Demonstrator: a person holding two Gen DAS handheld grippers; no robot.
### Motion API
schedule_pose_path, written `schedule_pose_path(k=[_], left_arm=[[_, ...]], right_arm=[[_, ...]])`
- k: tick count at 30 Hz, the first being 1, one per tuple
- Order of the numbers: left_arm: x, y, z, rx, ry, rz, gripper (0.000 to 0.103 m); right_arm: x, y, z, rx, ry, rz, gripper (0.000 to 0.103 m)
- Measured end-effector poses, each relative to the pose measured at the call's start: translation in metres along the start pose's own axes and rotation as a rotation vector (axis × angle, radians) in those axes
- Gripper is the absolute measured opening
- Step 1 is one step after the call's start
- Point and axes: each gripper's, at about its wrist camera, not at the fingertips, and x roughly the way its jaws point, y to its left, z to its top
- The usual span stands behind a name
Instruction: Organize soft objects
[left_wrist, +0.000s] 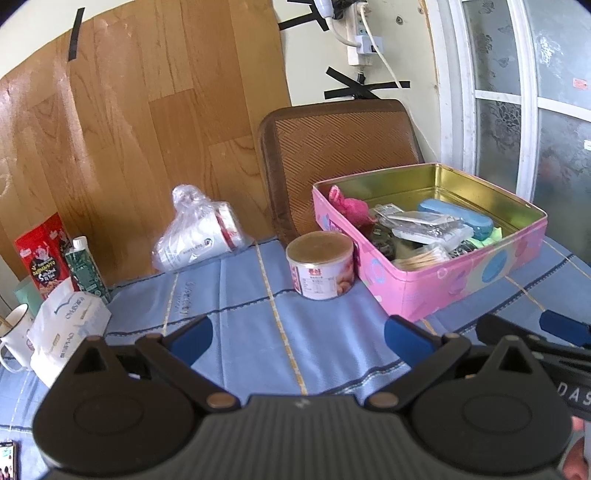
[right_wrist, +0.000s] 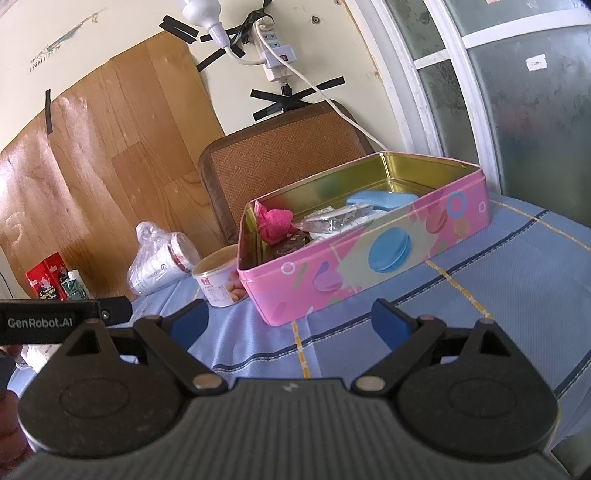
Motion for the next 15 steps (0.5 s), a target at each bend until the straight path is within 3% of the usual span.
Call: schedule_pose_path(k=[8, 15], left_arm=[[0.0003, -0.0008, -0.0008, -0.005, 0.005, -0.006, 0.103], [0.0011, 0.0004, -0.0056, 0.004, -0.038, -0.02, 0.103]], right_arm=[[0.0002, -0.0002, 0.0002, -0.001, 0.001, 0.001, 0.097], [0.0009, 0.0002, -0.0017, -0.008, -0.003, -0.002, 0.097]])
